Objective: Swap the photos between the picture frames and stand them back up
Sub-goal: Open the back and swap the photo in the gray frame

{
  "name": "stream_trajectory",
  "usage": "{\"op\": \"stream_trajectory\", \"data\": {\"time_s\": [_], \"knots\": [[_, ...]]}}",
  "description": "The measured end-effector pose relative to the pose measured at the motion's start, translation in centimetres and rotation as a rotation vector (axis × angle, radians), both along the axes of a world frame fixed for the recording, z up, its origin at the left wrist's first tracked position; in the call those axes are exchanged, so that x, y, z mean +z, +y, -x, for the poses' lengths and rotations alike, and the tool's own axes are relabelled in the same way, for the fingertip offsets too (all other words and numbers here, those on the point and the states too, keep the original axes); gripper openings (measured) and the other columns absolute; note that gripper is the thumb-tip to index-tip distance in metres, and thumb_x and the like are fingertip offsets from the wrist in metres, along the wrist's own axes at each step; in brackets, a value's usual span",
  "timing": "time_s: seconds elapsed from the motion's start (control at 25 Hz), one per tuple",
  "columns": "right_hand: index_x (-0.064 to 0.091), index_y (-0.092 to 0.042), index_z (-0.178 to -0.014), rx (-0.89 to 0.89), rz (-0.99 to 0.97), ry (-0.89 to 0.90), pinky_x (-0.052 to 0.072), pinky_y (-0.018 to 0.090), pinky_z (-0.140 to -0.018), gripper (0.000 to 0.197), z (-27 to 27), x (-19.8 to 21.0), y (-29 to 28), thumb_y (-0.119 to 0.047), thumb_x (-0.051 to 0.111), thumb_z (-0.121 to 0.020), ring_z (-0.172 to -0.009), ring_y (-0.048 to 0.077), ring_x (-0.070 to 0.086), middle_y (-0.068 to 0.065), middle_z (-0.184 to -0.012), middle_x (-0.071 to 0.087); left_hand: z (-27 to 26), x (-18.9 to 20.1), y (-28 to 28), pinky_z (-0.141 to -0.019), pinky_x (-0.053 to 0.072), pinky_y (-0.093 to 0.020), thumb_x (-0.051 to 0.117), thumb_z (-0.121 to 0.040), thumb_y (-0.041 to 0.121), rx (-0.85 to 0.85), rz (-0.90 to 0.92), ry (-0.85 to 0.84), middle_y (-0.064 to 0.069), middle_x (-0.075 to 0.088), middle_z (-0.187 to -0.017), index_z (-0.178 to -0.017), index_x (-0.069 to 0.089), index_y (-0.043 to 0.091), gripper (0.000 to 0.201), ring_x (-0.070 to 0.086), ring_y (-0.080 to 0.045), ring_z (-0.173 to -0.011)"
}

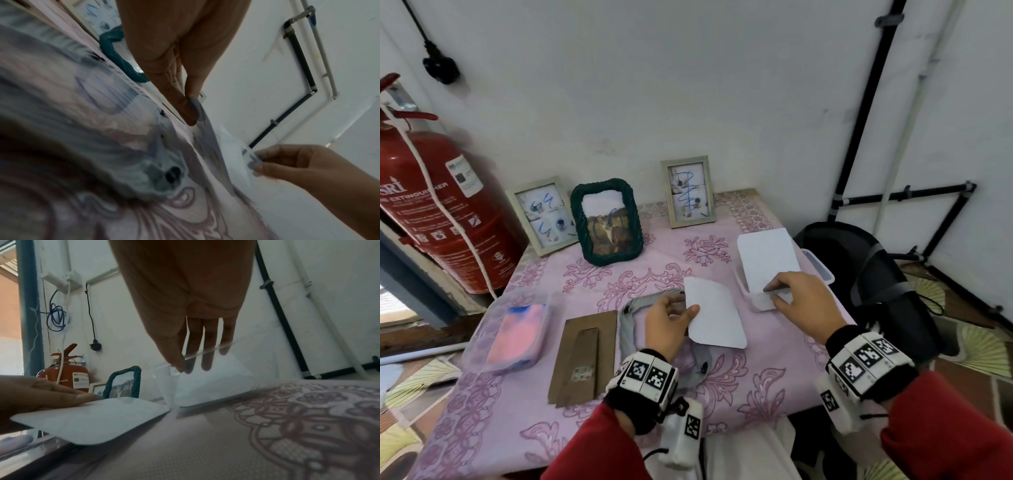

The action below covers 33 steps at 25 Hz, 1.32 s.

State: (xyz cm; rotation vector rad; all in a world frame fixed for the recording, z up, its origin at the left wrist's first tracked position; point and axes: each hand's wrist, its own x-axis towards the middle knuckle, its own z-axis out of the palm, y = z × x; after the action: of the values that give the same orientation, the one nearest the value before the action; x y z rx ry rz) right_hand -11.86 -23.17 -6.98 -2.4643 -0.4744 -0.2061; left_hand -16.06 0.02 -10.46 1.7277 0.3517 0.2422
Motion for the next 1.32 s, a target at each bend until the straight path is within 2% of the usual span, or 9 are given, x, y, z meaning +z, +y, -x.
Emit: {"op": "stream_trajectory", "data": {"time_s": [0.24,0.52,0.72,0.8,0.92,0.96,1.08,1.2,1.32], "knots": [[0.069,-0.016,-0.087,0.013,-0.071,-0.020,0.048,0.029,-0.084,0.014,0.0,-0.4,-1.3,-0.006,0.064,-0.079,-0.090,0.014,0.063,-0.005,-0.091,0.071,-1.4,-1.4,-4.4,-0.085,0.052,-0.039,0.060,-0.088,0.006,-0.075,-0.041,0.088,-0.013,0.060,-0.086,-0.116,0.054,-0.005,0.031,0.059,-0.024,-0.086],[0.069,-0.019,-0.085,0.035,-0.072,0.008,0.046,0.040,-0.090,0.013,0.3,-1.1,-1.2,-0.009,0.063,-0.080,-0.091,0.011,0.062,-0.011,-0.089,0.070,-1.1,-2.1,-6.5,-0.075,0.048,-0.029,0.064,-0.083,0.003,-0.157,-0.105,0.158,-0.005,0.052,-0.078,-0.120,0.050,-0.001,0.040,0.054,-0.020,-0.077],[0.067,-0.020,-0.087,0.050,-0.090,0.054,0.044,0.042,-0.092,0.012,0.4,-1.1,-0.9,-0.010,0.062,-0.082,-0.091,0.010,0.061,-0.013,-0.089,0.068,-1.1,-1.6,-6.0,-0.086,0.052,-0.049,0.067,-0.082,0.004,-0.195,-0.113,0.197,-0.018,0.059,-0.082,-0.115,0.052,-0.004,0.037,0.061,-0.029,-0.082],[0.067,-0.019,-0.088,0.059,-0.069,0.083,0.044,0.042,-0.093,0.013,0.5,-0.9,-0.8,-0.010,0.059,-0.082,-0.092,0.010,0.060,-0.013,-0.090,0.068,-1.2,-1.2,-5.8,-0.078,0.054,-0.044,0.066,-0.083,0.007,-0.230,-0.233,0.209,-0.017,0.060,-0.077,-0.108,0.055,-0.001,0.029,0.061,-0.025,-0.072],[0.068,-0.018,-0.091,0.066,-0.116,0.175,0.043,0.036,-0.095,0.020,0.4,-0.3,-0.9,-0.008,0.054,-0.081,-0.096,0.011,0.057,-0.009,-0.095,0.067,-1.2,0.2,-5.9,-0.051,0.049,-0.022,0.059,-0.088,0.009,-0.260,-0.285,0.169,-0.017,0.061,-0.069,-0.104,0.056,-0.002,0.019,0.056,-0.012,-0.043],[0.069,-0.018,-0.093,0.066,-0.151,0.200,0.042,0.033,-0.095,0.021,0.2,0.0,-1.0,-0.008,0.053,-0.082,-0.098,0.011,0.055,-0.006,-0.098,0.066,-1.5,0.8,-6.0,-0.046,0.046,-0.019,0.057,-0.090,0.008,-0.248,-0.283,0.127,-0.016,0.060,-0.068,-0.104,0.057,-0.002,0.018,0.054,-0.009,-0.041],[0.067,-0.013,-0.099,0.029,-0.180,0.155,0.042,0.029,-0.091,0.021,-1.0,0.8,-1.4,-0.007,0.051,-0.087,-0.101,0.016,0.053,0.002,-0.103,0.063,-3.1,2.4,-6.4,-0.061,0.047,-0.019,0.057,-0.088,0.006,-0.185,-0.328,-0.053,-0.005,0.058,-0.073,-0.098,0.063,0.000,0.013,0.054,-0.014,-0.059],[0.061,-0.006,-0.112,-0.117,-0.193,0.123,0.044,0.034,-0.094,0.027,-3.1,1.2,-2.1,-0.003,0.052,-0.086,-0.103,0.023,0.053,0.012,-0.114,0.055,-5.0,3.4,-7.0,-0.064,0.040,-0.008,0.060,-0.085,0.003,-0.183,-0.423,-0.184,0.000,0.060,-0.080,-0.093,0.066,0.004,0.010,0.053,-0.012,-0.070],[0.045,-0.005,-0.128,-0.170,-0.080,0.283,0.040,0.039,-0.101,0.045,-4.8,1.1,-2.6,-0.008,0.055,-0.085,-0.113,0.031,0.048,0.017,-0.127,0.041,-6.9,3.4,-7.6,-0.082,0.047,-0.029,0.064,-0.082,0.007,-0.166,-0.471,-0.183,-0.009,0.062,-0.094,-0.100,0.064,0.004,0.018,0.057,-0.020,-0.087]]}}
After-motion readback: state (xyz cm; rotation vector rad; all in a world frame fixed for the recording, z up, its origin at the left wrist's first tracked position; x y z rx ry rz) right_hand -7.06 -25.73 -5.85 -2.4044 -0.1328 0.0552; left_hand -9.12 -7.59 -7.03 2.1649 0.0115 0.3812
